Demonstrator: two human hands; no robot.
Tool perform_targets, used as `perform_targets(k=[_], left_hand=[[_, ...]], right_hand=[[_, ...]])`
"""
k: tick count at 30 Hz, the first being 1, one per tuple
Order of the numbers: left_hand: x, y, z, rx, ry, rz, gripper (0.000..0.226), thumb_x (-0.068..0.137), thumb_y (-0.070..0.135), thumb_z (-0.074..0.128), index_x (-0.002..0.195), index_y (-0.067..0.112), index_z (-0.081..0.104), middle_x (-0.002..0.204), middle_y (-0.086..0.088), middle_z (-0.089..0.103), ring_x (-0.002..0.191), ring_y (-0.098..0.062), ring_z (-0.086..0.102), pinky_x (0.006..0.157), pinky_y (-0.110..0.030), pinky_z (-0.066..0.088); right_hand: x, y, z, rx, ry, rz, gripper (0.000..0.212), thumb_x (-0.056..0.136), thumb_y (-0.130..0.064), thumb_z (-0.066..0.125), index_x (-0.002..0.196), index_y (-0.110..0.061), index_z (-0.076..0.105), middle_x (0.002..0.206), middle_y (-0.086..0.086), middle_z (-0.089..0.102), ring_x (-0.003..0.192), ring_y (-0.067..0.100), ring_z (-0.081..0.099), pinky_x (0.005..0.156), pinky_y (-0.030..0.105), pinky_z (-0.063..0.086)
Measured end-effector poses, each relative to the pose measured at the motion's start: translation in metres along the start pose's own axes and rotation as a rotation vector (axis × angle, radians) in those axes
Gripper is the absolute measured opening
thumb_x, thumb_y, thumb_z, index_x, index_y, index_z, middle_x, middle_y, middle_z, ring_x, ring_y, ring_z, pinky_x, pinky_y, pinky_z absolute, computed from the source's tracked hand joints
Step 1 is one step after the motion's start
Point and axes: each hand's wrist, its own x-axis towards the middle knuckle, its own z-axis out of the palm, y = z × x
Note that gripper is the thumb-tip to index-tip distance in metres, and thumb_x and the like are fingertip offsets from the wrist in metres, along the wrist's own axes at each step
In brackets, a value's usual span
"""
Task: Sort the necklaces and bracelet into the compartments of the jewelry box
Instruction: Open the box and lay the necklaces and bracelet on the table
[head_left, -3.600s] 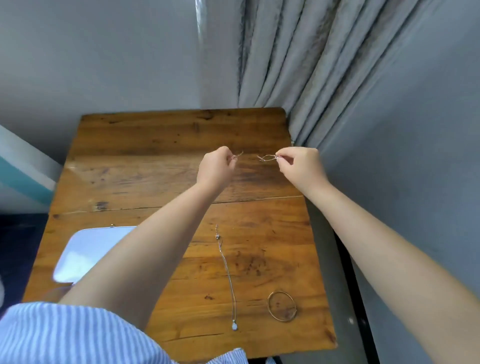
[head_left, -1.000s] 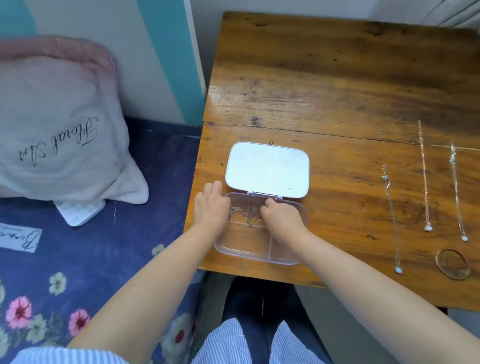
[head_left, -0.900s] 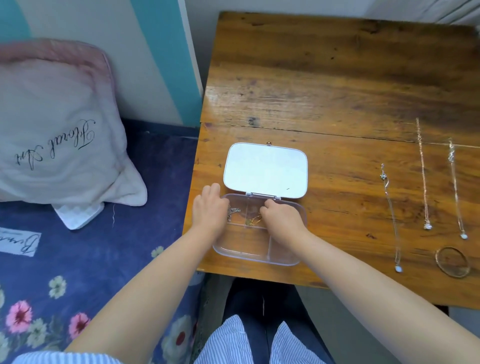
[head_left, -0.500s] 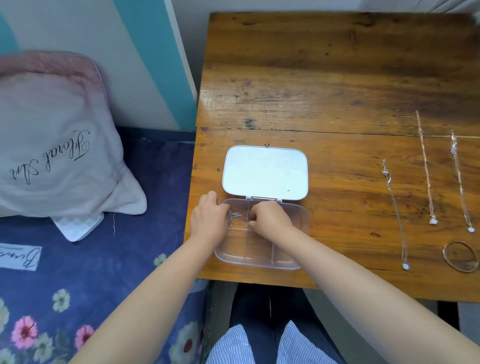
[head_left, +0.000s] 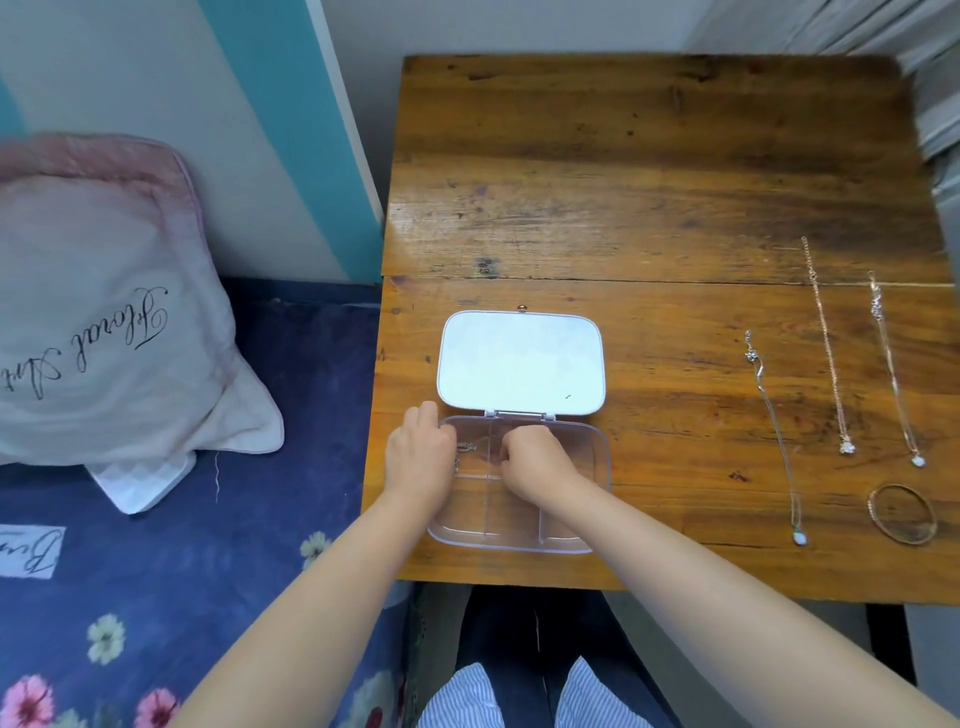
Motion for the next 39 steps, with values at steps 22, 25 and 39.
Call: perform_targets(k=[22,25,39], left_hand=[[-0.018,0.127,-0.134,-0.691,0.06,0.327,0.017,0.087,0.002,0.049,0.092,0.004,0.065,0.068,-0.004,0.062,0.054,-0.006,0.059,0.053,-0.017,0.045],[0.006,0.175,-0.159,-0.88,0.06,0.313,0.019,0.09,0.001,0.047,0.088,0.01,0.064,0.065,0.001,0.06,0.044,0.007,0.057,0.052,-0.012,0.047],[0.184,0.368,-0.209,-0.999,0.476,0.108,0.008,0.086,0.002,0.058,0.088,0.006,0.065,0.083,-0.012,0.067,0.079,-0.023,0.067,0.082,-0.033,0.055]], right_hand=[[-0.14,0.089,-0.204,0.274,0.448,-0.179,0.02,0.088,-0.004,0.053,0.102,-0.009,0.066,0.06,-0.005,0.061,0.043,-0.007,0.057,0.049,-0.003,0.044],[-0.139,0.114,-0.249,0.245,0.597,-0.219,0.016,0.087,-0.005,0.055,0.097,-0.007,0.067,0.071,0.005,0.065,0.05,0.0,0.061,0.05,0.0,0.047],[0.009,0.254,-0.429,0.173,0.909,-0.425,0.018,0.089,0.0,0.048,0.098,0.004,0.063,0.092,0.025,0.071,0.085,0.034,0.069,0.08,0.04,0.055]])
